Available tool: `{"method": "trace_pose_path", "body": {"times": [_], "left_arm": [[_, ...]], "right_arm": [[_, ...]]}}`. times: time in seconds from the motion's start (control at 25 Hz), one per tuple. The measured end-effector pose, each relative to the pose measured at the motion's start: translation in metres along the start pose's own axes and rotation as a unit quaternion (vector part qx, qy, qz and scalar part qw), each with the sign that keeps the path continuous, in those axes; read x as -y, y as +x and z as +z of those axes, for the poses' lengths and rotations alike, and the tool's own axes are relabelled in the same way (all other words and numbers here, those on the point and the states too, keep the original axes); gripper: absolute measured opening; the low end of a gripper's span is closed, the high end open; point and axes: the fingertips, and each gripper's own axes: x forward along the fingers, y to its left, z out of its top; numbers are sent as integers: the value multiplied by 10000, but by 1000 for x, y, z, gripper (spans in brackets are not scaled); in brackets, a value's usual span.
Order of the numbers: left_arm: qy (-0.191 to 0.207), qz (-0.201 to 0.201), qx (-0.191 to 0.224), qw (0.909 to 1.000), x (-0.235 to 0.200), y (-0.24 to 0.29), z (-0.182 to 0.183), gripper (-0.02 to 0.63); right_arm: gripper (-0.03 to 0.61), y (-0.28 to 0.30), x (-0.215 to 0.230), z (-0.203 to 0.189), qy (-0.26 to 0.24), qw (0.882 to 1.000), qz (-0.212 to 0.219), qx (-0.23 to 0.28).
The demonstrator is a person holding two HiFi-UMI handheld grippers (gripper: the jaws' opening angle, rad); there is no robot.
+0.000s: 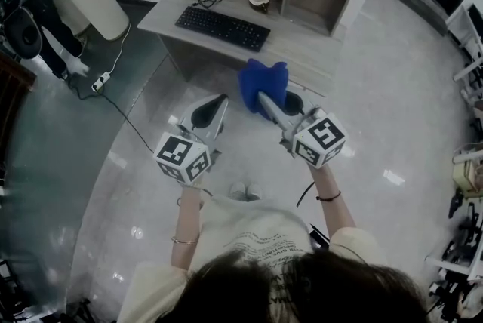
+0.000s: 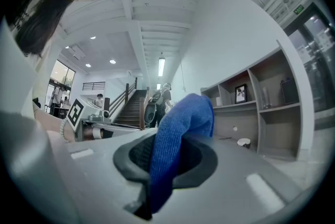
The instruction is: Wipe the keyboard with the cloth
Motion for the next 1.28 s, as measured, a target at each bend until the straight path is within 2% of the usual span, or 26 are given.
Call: {"method": "trace_pose_path", "body": {"times": [0.72, 1.28], "left_arm": [[-141, 284, -162, 9994, -2, 12, -13, -12], [-234, 236, -142, 9993, -39, 34, -13, -12]], "right_arm": [[58, -3, 29, -8, 153, 9998, -30, -83], [58, 32, 55, -12, 120, 9998, -82, -153]]}}
